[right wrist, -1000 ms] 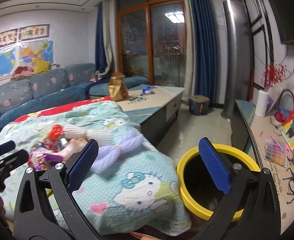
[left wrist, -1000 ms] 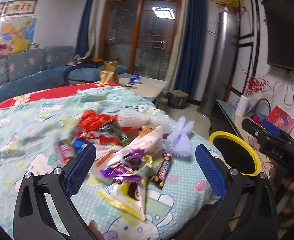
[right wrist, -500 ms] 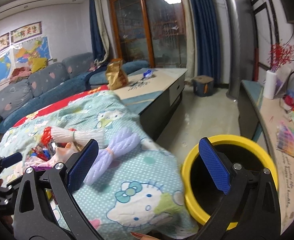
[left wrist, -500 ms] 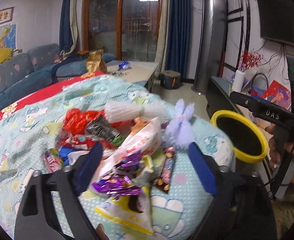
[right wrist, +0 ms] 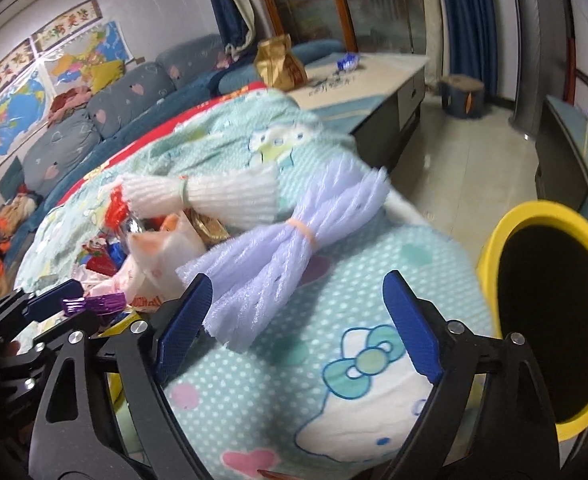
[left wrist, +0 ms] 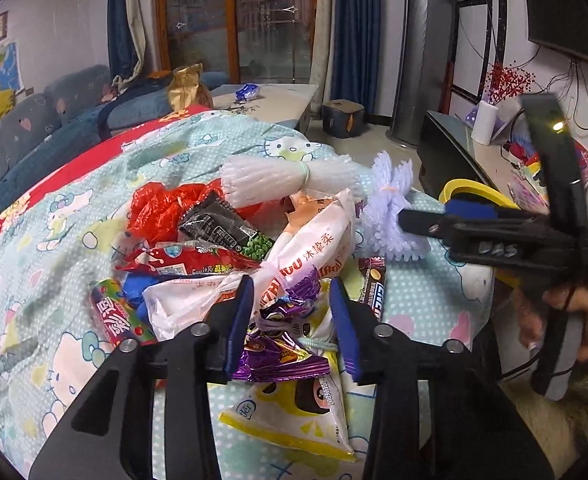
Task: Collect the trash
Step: 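Grasp the purple candy wrapper with the left tool while the right tool grasps the lavender foam net, then carry both held items over the yellow-rimmed bin and open both tools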
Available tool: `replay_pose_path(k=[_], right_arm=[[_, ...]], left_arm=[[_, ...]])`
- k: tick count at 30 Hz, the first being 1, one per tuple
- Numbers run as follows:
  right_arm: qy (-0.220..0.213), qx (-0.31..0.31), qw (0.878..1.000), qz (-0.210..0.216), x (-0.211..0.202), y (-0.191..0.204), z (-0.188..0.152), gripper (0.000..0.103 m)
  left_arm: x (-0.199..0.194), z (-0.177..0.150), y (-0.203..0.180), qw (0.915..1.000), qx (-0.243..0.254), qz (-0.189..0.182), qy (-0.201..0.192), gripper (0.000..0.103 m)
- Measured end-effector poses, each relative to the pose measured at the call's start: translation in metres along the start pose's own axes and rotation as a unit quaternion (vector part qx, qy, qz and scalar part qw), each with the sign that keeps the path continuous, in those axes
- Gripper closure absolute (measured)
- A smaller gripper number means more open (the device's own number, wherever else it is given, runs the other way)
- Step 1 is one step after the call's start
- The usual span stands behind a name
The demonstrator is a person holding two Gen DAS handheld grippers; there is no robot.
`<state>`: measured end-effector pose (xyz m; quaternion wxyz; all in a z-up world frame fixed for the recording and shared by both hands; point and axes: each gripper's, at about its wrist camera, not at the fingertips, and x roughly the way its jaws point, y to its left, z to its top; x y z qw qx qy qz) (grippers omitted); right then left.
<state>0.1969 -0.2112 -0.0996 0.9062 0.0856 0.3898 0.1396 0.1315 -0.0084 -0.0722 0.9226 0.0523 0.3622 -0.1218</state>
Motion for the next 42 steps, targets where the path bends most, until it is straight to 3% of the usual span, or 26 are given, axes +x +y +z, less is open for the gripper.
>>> replay_pose_path(k=[6, 12, 30, 42], right_arm=[[0.042, 0.029, 0.997, 0.054, 0.017, -0.004, -0.003, 0.077], [0.035, 0.033, 0.997, 0.062, 0.006, -0.008, -0.003, 0.091], [-0.007, -0.006, 0.999, 0.037, -0.033, -0.019, 0.005, 0.093], [-0.042, -0.030, 0.998, 0.042, -0.065, -0.026, 0.008, 0.093]], left_arm=[[0.001, 0.001, 0.001, 1.0000, -0.006, -0.004, 0.006, 0.075], [-0.003, -0.001, 0.008, 0.9995, -0.026, -0.014, -0.007, 0.082], [-0.052, 0.016, 0.010, 0.9953, -0.056, -0.026, -0.075, 0.085], [-0.069, 0.042, -0.012, 0.9919, -0.052, -0.034, -0.111, 0.085]])
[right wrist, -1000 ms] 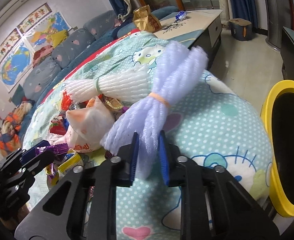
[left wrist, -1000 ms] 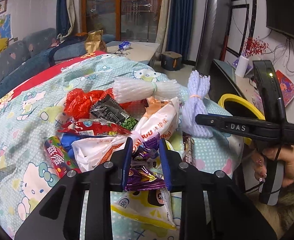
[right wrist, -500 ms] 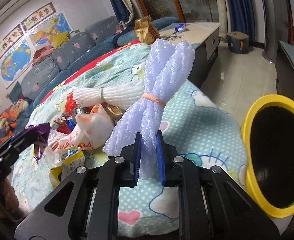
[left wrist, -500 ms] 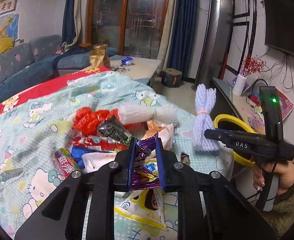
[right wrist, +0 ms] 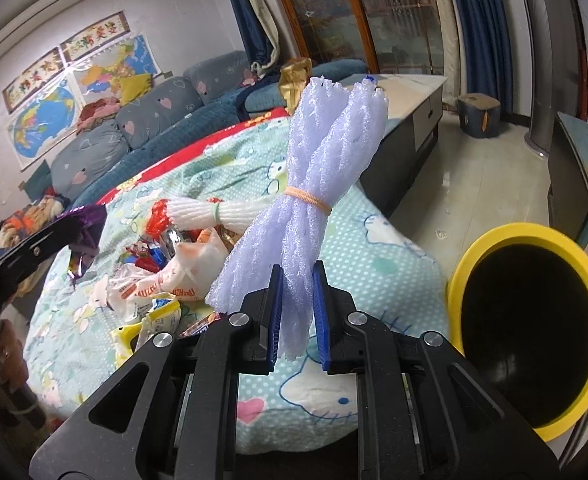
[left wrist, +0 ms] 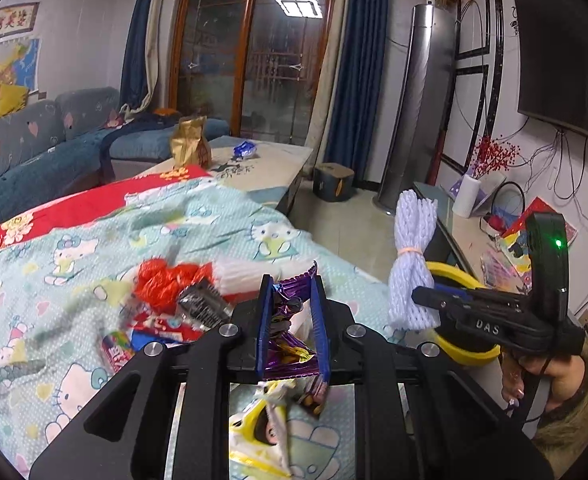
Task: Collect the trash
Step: 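Carry both held items over the yellow-rimmed bin and open both tools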
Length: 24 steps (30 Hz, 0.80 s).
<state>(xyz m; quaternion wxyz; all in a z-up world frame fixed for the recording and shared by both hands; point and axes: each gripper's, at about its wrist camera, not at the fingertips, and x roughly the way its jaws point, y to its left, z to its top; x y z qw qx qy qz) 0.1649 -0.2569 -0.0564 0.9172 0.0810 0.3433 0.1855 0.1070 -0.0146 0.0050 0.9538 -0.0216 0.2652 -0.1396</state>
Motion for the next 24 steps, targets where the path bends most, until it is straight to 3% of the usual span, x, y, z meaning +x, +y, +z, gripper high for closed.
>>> replay_pose_path(k=[13, 24], right_arm=[[-0.039, -0.002, 0.999, -0.020, -0.034, -0.023, 0.005, 0.093], [-0.050, 0.023, 0.996, -0.069, -0.052, -0.066, -0.001, 0.093]], left_arm=[[0.014, 0.016, -0.044, 0.9992, 0.012, -0.037, -0.011, 0.085], [0.042, 0.022, -0.091, 0.9962, 0.027, -0.083, -0.003, 0.085]])
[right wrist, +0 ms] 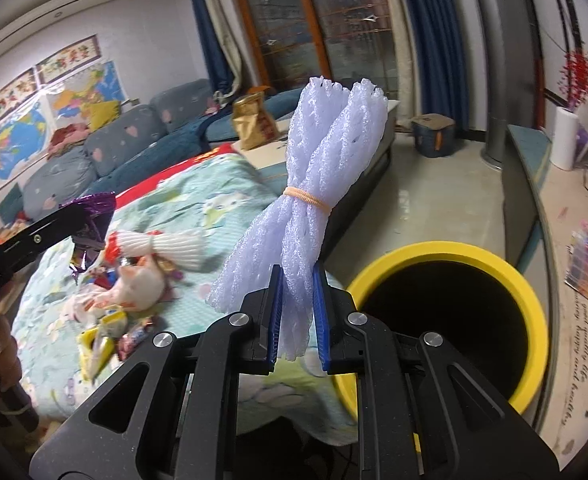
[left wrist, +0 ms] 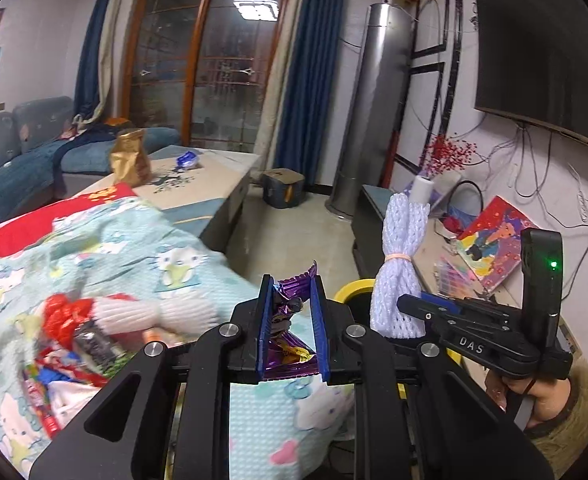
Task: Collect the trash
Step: 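Carry both held items over the yellow-rimmed bin and open both tools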
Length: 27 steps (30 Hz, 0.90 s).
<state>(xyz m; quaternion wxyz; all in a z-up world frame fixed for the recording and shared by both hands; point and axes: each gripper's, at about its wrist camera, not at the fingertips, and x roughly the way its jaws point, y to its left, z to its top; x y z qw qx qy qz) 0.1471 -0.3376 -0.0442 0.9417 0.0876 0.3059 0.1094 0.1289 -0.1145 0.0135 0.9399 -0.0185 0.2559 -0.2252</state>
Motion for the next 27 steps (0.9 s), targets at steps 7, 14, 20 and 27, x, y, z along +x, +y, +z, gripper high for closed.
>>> replay_pose_path(k=[7, 14, 20, 27], right_arm=[[0.008, 0.027, 0.999, -0.032, -0.004, -0.031, -0.009, 0.093], [0.016, 0.060, 0.996, -0.065, -0.009, -0.066, -0.019, 0.093], [0.023, 0.088, 0.992, -0.085, -0.012, -0.091, -0.029, 0.093], [0.043, 0.117, 0.987, -0.100, -0.007, -0.120, -0.044, 0.093]], left_arm=[[0.024, -0.004, -0.028, 0.9994, 0.011, -0.030, 0.009, 0.085], [0.048, -0.010, -0.052, 0.9978, 0.013, -0.060, 0.025, 0.085], [0.072, -0.015, -0.073, 0.9954, 0.019, -0.086, 0.038, 0.085], [0.108, -0.025, -0.098, 0.9919, 0.027, -0.108, 0.062, 0.085]])
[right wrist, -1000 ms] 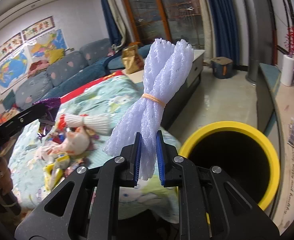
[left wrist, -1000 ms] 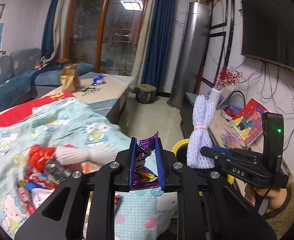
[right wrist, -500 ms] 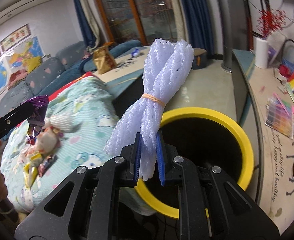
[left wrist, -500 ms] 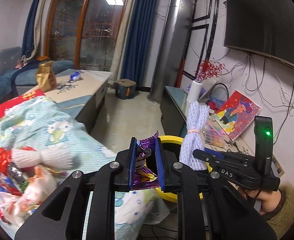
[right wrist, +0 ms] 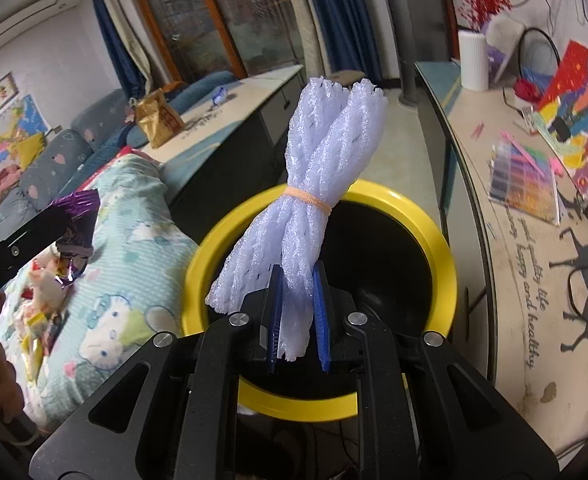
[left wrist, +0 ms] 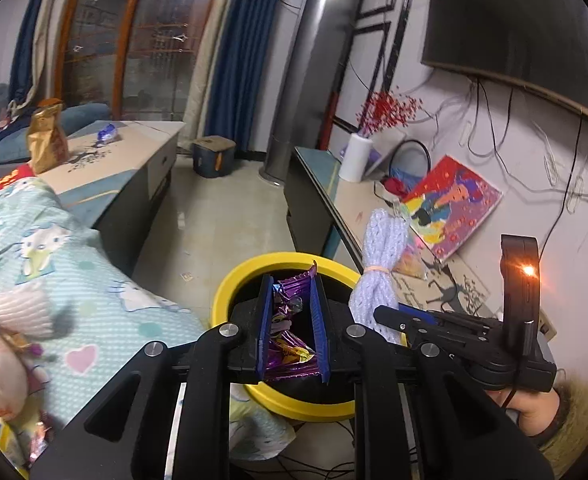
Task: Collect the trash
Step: 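Carry both held items over the yellow-rimmed bin and open both tools, then withdraw both tools from the bin back toward the bedspread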
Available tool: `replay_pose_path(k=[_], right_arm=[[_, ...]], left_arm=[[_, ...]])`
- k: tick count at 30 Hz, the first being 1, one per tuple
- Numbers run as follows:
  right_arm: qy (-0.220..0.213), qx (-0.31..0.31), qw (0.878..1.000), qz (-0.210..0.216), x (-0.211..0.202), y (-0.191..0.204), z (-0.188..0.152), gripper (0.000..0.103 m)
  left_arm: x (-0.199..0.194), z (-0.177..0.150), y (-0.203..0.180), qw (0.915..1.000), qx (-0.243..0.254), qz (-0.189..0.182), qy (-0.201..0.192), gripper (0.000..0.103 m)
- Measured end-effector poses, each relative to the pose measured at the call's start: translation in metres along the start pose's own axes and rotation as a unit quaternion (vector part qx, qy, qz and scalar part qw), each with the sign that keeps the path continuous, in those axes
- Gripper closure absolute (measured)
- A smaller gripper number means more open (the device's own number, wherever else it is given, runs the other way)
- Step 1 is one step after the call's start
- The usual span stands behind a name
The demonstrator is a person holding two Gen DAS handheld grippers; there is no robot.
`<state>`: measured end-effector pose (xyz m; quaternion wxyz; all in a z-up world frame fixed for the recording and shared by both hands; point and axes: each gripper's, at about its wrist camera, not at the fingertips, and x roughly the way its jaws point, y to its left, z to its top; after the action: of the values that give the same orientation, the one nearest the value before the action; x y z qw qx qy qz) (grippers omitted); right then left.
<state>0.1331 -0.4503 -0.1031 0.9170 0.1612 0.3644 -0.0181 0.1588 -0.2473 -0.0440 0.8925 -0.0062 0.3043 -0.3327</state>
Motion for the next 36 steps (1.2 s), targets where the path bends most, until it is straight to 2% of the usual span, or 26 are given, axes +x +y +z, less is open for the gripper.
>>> replay_pose_path(k=[11, 14, 15, 18, 20, 22, 28, 36], right_arm=[[0.040, 0.021, 0.999, -0.014, 0.019, -0.021, -0.014, 0.092], [0.053, 0.030, 0.998, -0.013, 0.025, -0.026, -0.018, 0.084], [0.055, 0.034, 0.998, -0.012, 0.026, -0.026, -0.019, 0.076], [0.052, 0.047, 0.997, -0.014, 0.025, -0.031, -0.020, 0.061], [0.044, 0.058, 0.997, -0.013, 0.021, -0.034, -0.020, 0.053], [0.036, 0.074, 0.997, -0.013, 0.020, -0.039, -0.019, 0.046], [0.013, 0.102, 0.994, -0.024, 0.013, -0.046, -0.017, 0.045], [-0.019, 0.083, 0.996, -0.019, -0.002, -0.032, -0.008, 0.039]], left_arm=[[0.058, 0.000, -0.008, 0.9988, 0.002, -0.028, 0.041, 0.085], [0.073, 0.003, -0.009, 0.9982, 0.007, -0.035, 0.047, 0.082], [0.078, 0.003, -0.009, 0.9979, 0.007, -0.035, 0.055, 0.082], [0.085, 0.001, -0.006, 0.9977, 0.002, -0.030, 0.060, 0.065], [0.082, -0.002, 0.001, 0.9980, -0.016, -0.023, 0.058, 0.031], [0.078, -0.006, 0.006, 0.9982, -0.026, -0.011, 0.052, 0.013], [0.053, -0.013, 0.020, 0.9984, -0.045, 0.015, 0.030, 0.007], [0.008, -0.009, 0.030, 0.9974, -0.050, 0.050, -0.011, 0.007]])
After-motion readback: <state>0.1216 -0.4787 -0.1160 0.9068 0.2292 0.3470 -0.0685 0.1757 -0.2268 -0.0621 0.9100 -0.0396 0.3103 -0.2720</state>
